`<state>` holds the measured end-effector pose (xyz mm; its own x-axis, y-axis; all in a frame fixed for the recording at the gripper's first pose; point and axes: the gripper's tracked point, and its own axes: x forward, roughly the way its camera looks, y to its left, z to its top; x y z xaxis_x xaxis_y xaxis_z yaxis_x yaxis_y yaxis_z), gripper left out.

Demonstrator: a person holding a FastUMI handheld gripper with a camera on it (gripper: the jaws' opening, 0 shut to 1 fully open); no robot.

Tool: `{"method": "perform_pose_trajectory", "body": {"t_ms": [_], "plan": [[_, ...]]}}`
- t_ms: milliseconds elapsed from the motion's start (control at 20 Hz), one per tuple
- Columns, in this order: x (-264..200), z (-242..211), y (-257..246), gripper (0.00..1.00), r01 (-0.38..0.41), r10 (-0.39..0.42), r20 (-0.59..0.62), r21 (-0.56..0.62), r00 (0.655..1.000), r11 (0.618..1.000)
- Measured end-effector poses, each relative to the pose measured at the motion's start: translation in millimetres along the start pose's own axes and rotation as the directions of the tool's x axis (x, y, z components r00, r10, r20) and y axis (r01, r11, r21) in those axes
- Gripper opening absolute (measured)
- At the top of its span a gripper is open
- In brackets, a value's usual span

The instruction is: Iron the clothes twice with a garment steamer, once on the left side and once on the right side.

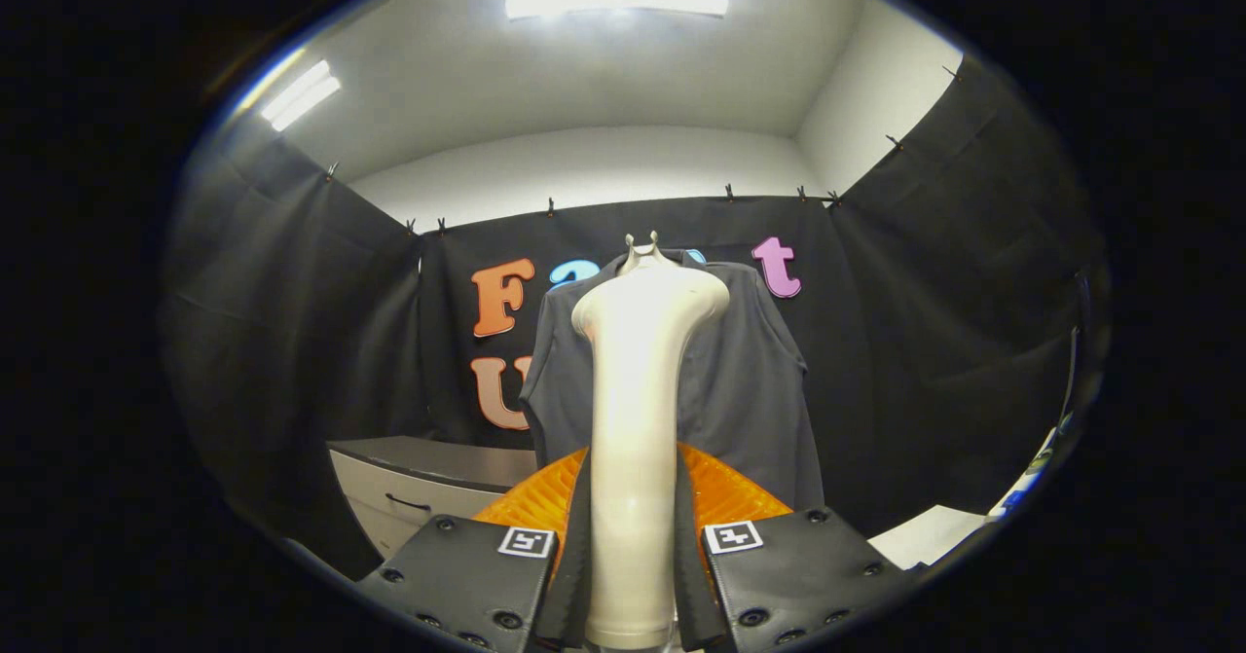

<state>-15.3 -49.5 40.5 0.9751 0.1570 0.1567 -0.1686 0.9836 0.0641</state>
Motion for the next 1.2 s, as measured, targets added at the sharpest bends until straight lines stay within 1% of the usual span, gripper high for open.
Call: {"method": "perform_pose_trajectory", "body": {"t_ms": [500,1200], "plan": [[-3.7,-2.3,2.7,0.42,-0.008,0.008,-0.005,-0.001,1.0,1.0],[-7.9,1.2,-2.6,0.42,0.014,-0.014,0.002,0.002,1.0,1.0]]}}
